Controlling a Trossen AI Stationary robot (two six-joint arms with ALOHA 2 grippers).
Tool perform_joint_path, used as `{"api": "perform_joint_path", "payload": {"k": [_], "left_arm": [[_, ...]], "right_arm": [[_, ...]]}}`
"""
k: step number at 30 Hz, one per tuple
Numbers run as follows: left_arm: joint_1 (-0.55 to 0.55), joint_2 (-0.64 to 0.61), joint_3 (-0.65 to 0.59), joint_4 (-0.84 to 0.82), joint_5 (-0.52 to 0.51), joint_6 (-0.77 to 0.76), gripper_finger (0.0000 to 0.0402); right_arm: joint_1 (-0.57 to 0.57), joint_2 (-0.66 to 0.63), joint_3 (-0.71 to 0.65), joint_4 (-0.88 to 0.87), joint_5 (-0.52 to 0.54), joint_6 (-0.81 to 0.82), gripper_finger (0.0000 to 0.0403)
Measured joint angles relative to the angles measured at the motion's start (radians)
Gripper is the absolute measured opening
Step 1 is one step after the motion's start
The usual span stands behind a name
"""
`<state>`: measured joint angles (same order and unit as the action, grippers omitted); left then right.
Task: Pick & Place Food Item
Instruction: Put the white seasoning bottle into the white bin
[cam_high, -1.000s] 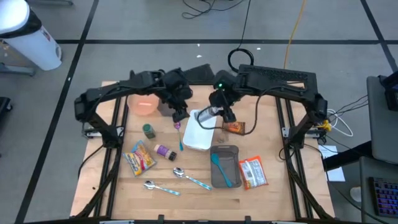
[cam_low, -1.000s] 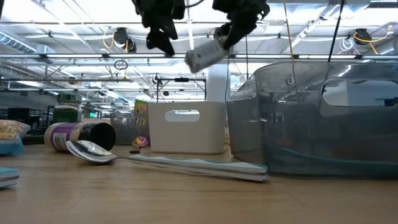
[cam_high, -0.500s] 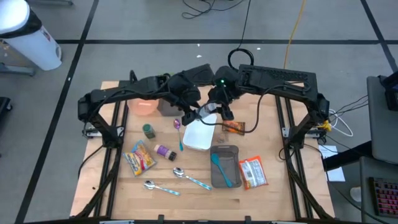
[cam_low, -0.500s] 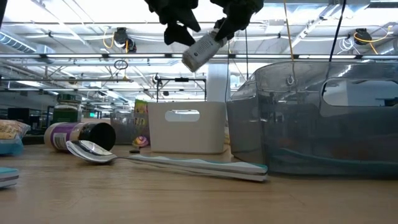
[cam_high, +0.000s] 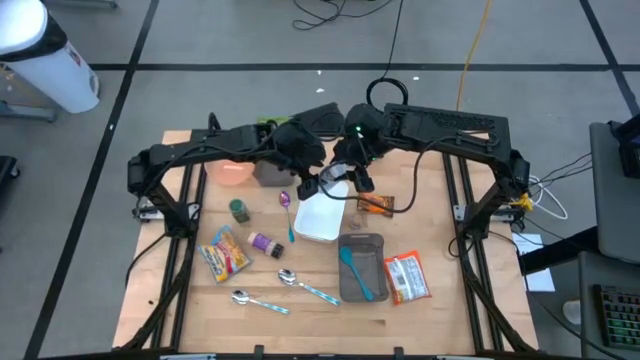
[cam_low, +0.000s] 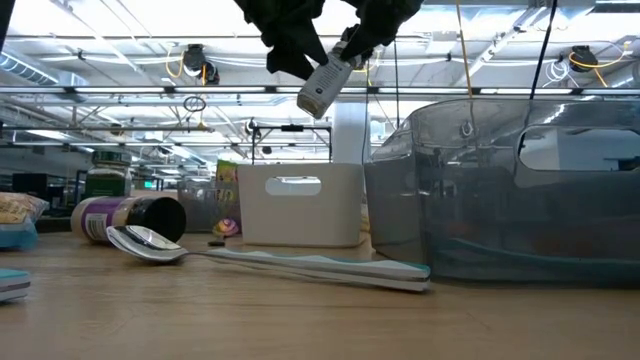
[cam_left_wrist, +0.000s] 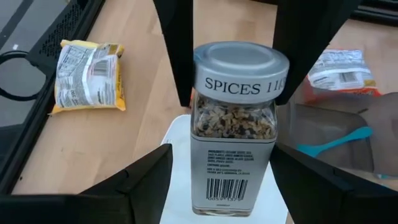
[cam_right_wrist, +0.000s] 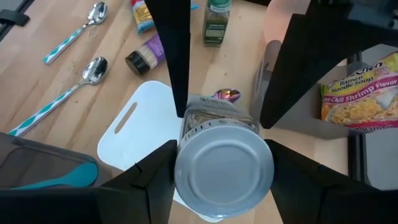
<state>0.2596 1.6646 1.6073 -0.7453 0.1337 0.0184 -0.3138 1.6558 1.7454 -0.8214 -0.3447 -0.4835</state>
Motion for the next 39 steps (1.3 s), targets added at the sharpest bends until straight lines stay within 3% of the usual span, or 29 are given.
{"api": "perform_joint_path", "payload": {"k": [16,26,39], "left_arm": [[0.005,0.0,0.0,-0.011,-0.003,-0.002,0.0271],[0.05,-0.173,0.0,-0.105,0.014,-0.031,0.0271],[0.195,-0.345,0.001,-0.112,0.031,-0.1,0.0271]], "right_arm": [[-0.016,0.0,0.0,-0.003,-0.002,-0.002,0.0201],[-0.045,0.005,0.0,-0.026,0.002,-0.004,0.0201],[-0.014,0.145,-0.001,-0.024,0.035,0.028,0.0201]]}}
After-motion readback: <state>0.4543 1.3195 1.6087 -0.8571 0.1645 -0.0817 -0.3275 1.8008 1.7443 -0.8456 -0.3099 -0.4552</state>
